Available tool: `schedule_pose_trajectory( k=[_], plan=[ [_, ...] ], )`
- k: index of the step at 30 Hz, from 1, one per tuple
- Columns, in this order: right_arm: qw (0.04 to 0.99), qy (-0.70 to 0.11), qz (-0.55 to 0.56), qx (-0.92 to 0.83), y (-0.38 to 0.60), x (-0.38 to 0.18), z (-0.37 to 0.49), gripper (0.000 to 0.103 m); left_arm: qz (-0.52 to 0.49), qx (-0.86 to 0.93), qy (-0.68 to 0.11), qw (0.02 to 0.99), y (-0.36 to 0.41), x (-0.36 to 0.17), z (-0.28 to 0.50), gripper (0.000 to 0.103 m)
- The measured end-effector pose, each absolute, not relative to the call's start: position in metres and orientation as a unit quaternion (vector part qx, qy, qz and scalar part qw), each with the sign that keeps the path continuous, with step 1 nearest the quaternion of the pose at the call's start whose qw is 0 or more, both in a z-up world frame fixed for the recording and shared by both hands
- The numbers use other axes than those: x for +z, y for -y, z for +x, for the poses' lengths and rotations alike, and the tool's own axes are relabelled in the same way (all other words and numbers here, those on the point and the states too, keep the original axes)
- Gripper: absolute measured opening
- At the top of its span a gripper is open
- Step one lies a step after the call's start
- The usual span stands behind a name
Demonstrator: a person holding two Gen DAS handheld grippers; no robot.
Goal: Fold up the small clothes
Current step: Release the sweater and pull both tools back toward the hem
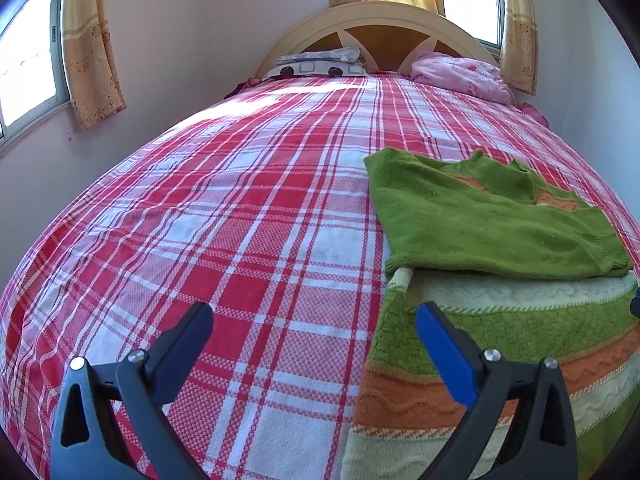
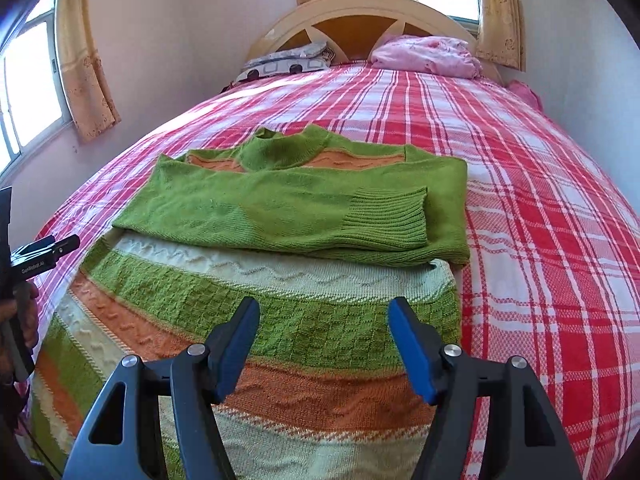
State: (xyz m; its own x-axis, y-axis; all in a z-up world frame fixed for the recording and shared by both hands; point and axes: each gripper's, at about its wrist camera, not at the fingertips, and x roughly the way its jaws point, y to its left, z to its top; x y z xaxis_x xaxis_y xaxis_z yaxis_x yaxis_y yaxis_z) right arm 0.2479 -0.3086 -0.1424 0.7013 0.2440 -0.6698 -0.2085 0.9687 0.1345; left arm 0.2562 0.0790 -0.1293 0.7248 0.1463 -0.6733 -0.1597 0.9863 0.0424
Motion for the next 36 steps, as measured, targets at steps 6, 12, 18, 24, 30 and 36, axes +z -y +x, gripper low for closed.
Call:
schedule_pose_trajectory(
  k=[6, 12, 18, 24, 30, 36],
  plan=[
    [0.924, -0.362, 0.029, 0.119, 0.311, -0.141, 0.241, 0.068, -0.012, 0.073, -0.360, 0.930, -0.073, -0.128, 0.245, 0.103],
    [0.923, -0.362, 0.023, 0.126, 0.308, -0.141, 0.230, 0.068, -0.014, 0.064, -0.358, 0.931, -0.068, -0.126, 0.231, 0.103],
    [0.922, -0.364, 0.023, 0.130, 0.305, -0.140, 0.217, 0.068, -0.004, 0.052, -0.357, 0.932, -0.062, -0.126, 0.218, 0.103],
    [0.916, -0.376, 0.013, 0.138, 0.299, -0.143, 0.200, 0.068, -0.004, 0.040, -0.359, 0.932, -0.058, -0.125, 0.205, 0.103],
    [0.913, -0.384, 0.015, 0.140, 0.298, -0.145, 0.184, 0.068, 0.006, 0.027, -0.362, 0.932, -0.051, -0.125, 0.189, 0.103],
    [0.910, -0.389, 0.011, 0.144, 0.294, -0.145, 0.167, 0.068, 0.025, 0.013, -0.367, 0.930, -0.044, -0.127, 0.172, 0.103]
  ],
)
